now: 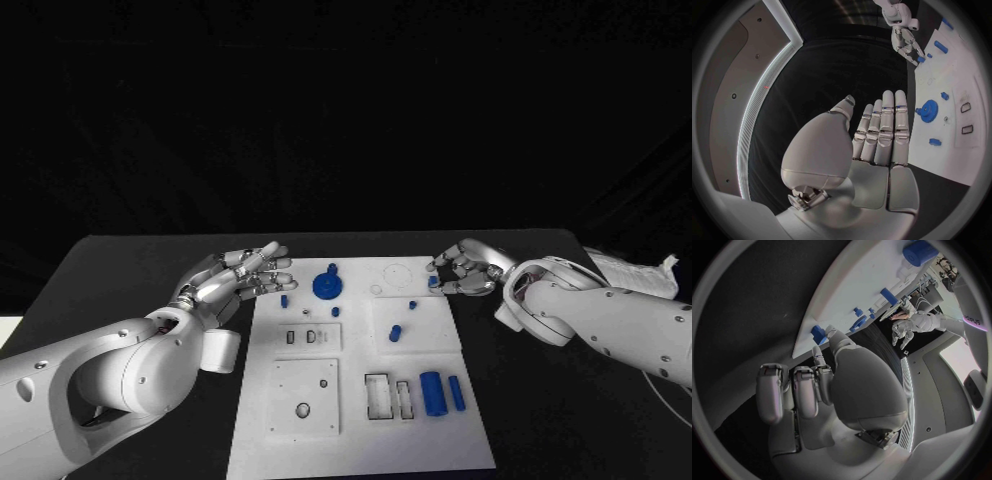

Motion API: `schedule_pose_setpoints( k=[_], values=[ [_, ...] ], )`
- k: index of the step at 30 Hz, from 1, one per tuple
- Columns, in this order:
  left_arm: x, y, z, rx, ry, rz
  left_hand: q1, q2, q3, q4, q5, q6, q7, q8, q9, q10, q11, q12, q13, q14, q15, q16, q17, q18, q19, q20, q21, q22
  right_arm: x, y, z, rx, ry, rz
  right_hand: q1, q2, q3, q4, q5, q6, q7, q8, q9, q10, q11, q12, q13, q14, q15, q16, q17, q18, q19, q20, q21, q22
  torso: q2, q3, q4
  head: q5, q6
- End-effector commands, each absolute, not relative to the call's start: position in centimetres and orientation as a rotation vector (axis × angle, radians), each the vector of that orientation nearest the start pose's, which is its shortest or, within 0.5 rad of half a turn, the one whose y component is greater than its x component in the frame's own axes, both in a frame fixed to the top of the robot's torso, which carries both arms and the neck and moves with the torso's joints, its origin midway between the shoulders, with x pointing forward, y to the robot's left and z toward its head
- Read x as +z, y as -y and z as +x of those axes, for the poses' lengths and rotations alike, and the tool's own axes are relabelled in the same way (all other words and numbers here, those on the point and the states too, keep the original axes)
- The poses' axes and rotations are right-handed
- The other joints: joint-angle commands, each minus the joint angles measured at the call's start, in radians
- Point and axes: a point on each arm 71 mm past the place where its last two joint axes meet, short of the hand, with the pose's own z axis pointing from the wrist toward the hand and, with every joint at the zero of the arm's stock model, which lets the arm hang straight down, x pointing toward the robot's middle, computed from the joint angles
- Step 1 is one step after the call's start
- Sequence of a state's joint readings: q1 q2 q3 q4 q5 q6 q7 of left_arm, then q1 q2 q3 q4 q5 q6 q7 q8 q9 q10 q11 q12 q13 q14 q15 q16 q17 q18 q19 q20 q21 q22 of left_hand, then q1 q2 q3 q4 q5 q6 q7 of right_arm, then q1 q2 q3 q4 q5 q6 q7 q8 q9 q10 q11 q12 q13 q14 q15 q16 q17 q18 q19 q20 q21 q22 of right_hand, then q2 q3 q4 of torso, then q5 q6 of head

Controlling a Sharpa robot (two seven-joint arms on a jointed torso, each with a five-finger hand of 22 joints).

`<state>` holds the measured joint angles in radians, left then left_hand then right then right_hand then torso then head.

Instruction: Assemble the parts on the task board

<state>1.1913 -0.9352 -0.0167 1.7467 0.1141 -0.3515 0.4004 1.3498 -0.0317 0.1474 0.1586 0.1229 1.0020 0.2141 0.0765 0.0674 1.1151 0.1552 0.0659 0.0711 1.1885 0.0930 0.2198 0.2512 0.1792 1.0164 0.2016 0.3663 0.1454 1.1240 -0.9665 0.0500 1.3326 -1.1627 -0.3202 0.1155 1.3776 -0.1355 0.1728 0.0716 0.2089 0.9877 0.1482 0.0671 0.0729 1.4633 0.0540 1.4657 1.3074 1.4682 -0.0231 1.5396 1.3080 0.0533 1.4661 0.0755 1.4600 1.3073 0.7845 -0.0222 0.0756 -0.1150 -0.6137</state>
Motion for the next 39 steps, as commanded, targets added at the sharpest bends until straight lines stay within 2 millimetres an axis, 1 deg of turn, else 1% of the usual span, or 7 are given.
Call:
schedule_pose_setpoints(
  k=[1, 9, 13, 19, 22, 29, 39],
  values=[
    [-15.81, -19.06, 44.75, -1.696, -1.411, -1.226, 0.005, 0.008, 0.001, -0.006, -0.004, -0.002, 0.002, -0.004, 0.000, -0.005, -0.001, 0.000, -0.001, -0.009, 0.002, -0.007, 0.001, 0.002, -0.006, -0.001, -0.007, -0.001, -19.68, 32.29, 50.44, 0.668, -1.660, 0.170, -0.004, 0.005, -0.004, -0.005, 0.005, 0.013, -0.001, 0.004, 0.001, 0.057, 0.005, 0.007, 0.199, 0.089, 0.007, 0.005, 0.200, -0.006, 0.016, 0.010, 0.003, 0.034, 0.000, 0.0000, -0.0003, -0.001, -0.001],
    [-15.81, -19.06, 44.76, -1.696, -1.412, -1.226, 0.005, 0.008, 0.001, -0.006, -0.004, -0.002, 0.002, -0.004, 0.000, -0.005, -0.001, 0.000, -0.001, -0.009, 0.002, -0.007, 0.001, 0.002, -0.006, -0.001, -0.007, -0.001, -19.86, 32.41, 50.55, 0.661, -1.667, 0.169, -0.005, 0.015, -0.001, -0.009, 0.003, 0.033, -0.005, 0.010, 0.005, 0.060, 0.002, 0.012, 0.203, 0.090, 0.004, 0.006, 0.203, -0.007, 0.018, 0.008, 0.006, 0.039, -0.001, -0.0002, -0.0001, -0.002, -0.002],
    [-15.81, -19.06, 44.76, -1.696, -1.412, -1.227, 0.005, 0.008, 0.001, -0.006, -0.004, -0.002, 0.002, -0.004, 0.000, -0.005, -0.001, 0.000, -0.001, -0.009, 0.002, -0.007, 0.001, 0.002, -0.006, -0.001, -0.007, -0.001, -19.92, 32.38, 50.58, 0.659, -1.670, 0.166, -0.004, 0.027, 0.004, -0.012, -0.006, 0.052, -0.010, 0.015, 0.008, 0.062, -0.003, 0.016, 0.206, 0.090, 0.001, 0.007, 0.206, -0.007, 0.019, 0.005, 0.007, 0.041, 0.000, 0.0000, 0.0010, -0.001, -0.003],
    [-15.82, -19.08, 44.77, -1.695, -1.412, -1.227, 0.005, 0.008, 0.001, -0.006, -0.004, -0.002, 0.002, -0.004, 0.000, -0.005, -0.001, 0.000, -0.001, -0.009, 0.002, -0.007, 0.001, 0.002, -0.006, -0.001, -0.007, -0.001, -20.00, 32.36, 50.65, 0.657, -1.674, 0.164, -0.002, 0.044, 0.015, -0.019, -0.016, 0.080, -0.019, 0.024, 0.012, 0.067, -0.010, 0.025, 0.212, 0.091, -0.005, 0.008, 0.208, -0.008, 0.021, 0.001, 0.009, 0.045, -0.001, -0.0007, 0.0003, -0.001, -0.004],
    [-15.82, -19.07, 44.76, -1.695, -1.412, -1.227, 0.005, 0.008, 0.001, -0.006, -0.004, -0.002, 0.002, -0.004, 0.000, -0.005, -0.001, 0.000, -0.001, -0.009, 0.002, -0.007, 0.001, 0.002, -0.006, -0.001, -0.007, -0.001, -20.03, 32.32, 50.68, 0.658, -1.676, 0.163, 0.000, 0.053, 0.023, -0.023, -0.022, 0.097, -0.025, 0.029, 0.015, 0.068, -0.015, 0.027, 0.213, 0.091, -0.009, 0.008, 0.209, -0.008, 0.022, -0.003, 0.010, 0.047, -0.001, -0.0002, 0.0004, -0.002, -0.005],
    [-15.83, -19.08, 44.76, -1.695, -1.413, -1.227, 0.005, 0.008, 0.001, -0.006, -0.004, -0.002, 0.002, -0.004, 0.000, -0.005, -0.001, 0.000, -0.001, -0.009, 0.002, -0.007, 0.001, 0.002, -0.006, -0.001, -0.007, -0.001, -20.08, 32.16, 50.75, 0.661, -1.676, 0.161, 0.001, 0.066, 0.036, -0.031, -0.026, 0.124, -0.034, 0.038, 0.018, 0.070, -0.023, 0.030, 0.216, 0.092, -0.017, 0.010, 0.213, -0.009, 0.023, -0.009, 0.012, 0.051, -0.001, -0.0001, 0.0003, -0.002, -0.006],
    [-15.84, -19.10, 44.76, -1.694, -1.413, -1.228, 0.006, 0.009, 0.002, -0.008, -0.003, -0.001, 0.002, -0.004, 0.000, -0.005, -0.002, 0.000, -0.001, -0.008, 0.001, -0.008, 0.002, 0.002, -0.006, -0.001, -0.007, -0.002, -19.95, 31.94, 50.87, 0.657, -1.650, 0.164, -0.002, 0.078, 0.048, -0.041, -0.024, 0.153, -0.046, 0.046, 0.023, 0.078, -0.033, 0.043, 0.224, 0.095, -0.025, 0.016, 0.228, -0.013, 0.031, -0.018, 0.021, 0.069, -0.001, 0.0000, 0.0006, -0.004, -0.009]
  ],
)
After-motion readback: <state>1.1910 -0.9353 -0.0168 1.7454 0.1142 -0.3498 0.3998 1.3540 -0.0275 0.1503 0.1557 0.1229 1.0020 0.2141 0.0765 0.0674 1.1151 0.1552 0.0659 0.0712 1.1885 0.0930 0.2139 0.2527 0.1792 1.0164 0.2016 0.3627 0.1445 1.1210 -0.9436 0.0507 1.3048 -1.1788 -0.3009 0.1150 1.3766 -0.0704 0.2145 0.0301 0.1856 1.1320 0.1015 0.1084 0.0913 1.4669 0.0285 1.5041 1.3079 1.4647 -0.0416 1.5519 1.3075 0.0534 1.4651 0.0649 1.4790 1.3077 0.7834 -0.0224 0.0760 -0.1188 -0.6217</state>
